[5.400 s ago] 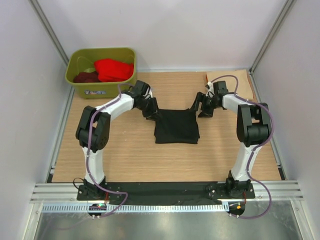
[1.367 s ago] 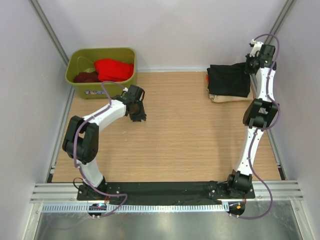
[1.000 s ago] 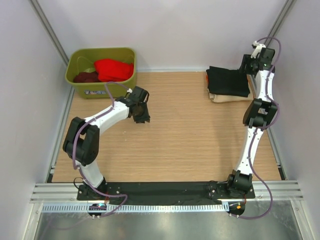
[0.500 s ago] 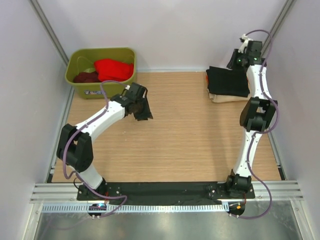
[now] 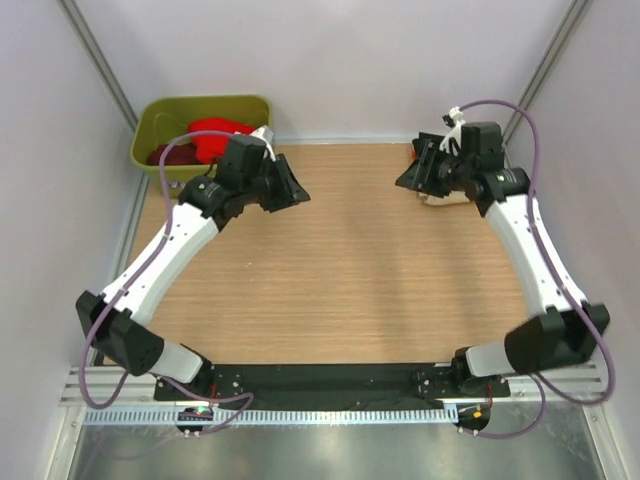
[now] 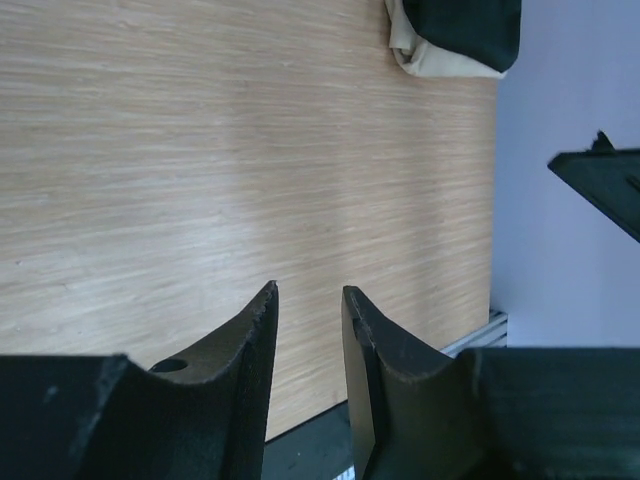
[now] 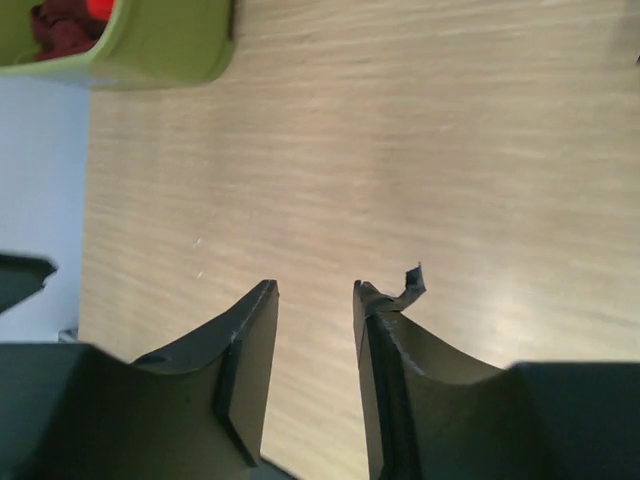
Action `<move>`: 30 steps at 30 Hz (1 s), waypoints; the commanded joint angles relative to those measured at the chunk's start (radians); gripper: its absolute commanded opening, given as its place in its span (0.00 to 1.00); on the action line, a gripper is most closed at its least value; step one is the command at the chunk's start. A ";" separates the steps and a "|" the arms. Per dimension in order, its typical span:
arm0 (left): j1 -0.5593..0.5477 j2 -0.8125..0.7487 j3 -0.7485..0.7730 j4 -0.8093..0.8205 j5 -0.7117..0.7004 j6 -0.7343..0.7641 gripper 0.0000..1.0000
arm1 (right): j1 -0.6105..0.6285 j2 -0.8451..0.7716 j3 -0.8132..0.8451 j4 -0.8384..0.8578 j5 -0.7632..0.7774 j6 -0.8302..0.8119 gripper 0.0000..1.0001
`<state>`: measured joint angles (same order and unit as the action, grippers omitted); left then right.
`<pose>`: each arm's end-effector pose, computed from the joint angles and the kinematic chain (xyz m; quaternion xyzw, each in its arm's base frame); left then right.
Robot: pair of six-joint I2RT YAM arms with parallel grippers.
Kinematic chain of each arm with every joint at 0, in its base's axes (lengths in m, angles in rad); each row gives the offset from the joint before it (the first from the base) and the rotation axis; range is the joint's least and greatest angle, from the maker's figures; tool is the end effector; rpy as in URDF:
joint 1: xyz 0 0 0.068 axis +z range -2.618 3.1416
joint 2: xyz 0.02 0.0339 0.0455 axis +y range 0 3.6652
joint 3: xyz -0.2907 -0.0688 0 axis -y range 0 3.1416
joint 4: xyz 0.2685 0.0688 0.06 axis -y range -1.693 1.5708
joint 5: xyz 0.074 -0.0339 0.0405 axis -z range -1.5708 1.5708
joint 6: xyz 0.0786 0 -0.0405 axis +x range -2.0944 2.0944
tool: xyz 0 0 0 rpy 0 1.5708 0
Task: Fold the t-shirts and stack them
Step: Neatly place the folded tshirt to the corner
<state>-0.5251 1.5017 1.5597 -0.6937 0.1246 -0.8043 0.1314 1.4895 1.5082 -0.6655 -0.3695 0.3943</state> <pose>0.3298 -0.2024 0.3887 -0.0962 0.8862 -0.3212 0.3198 0.3743 0.0781 0.3795 0.0342 0.8831 0.2726 0.3804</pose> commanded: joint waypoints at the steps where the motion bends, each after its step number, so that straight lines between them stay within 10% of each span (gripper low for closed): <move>1: -0.003 -0.105 -0.091 -0.023 0.047 0.025 0.34 | 0.020 -0.167 -0.074 -0.043 -0.003 0.057 0.45; 4: -0.003 -0.243 -0.166 0.061 0.110 0.092 0.36 | 0.022 -0.285 -0.075 -0.175 0.030 0.041 0.60; 6: -0.003 -0.293 -0.199 0.089 0.155 0.099 0.40 | 0.020 -0.346 -0.077 -0.241 0.015 0.043 0.96; 10: -0.003 -0.371 -0.245 0.086 0.170 0.064 1.00 | 0.020 -0.420 -0.062 -0.310 0.041 0.103 1.00; 30: -0.003 -0.437 -0.217 0.043 0.173 0.113 1.00 | 0.020 -0.637 -0.132 -0.266 0.116 0.124 1.00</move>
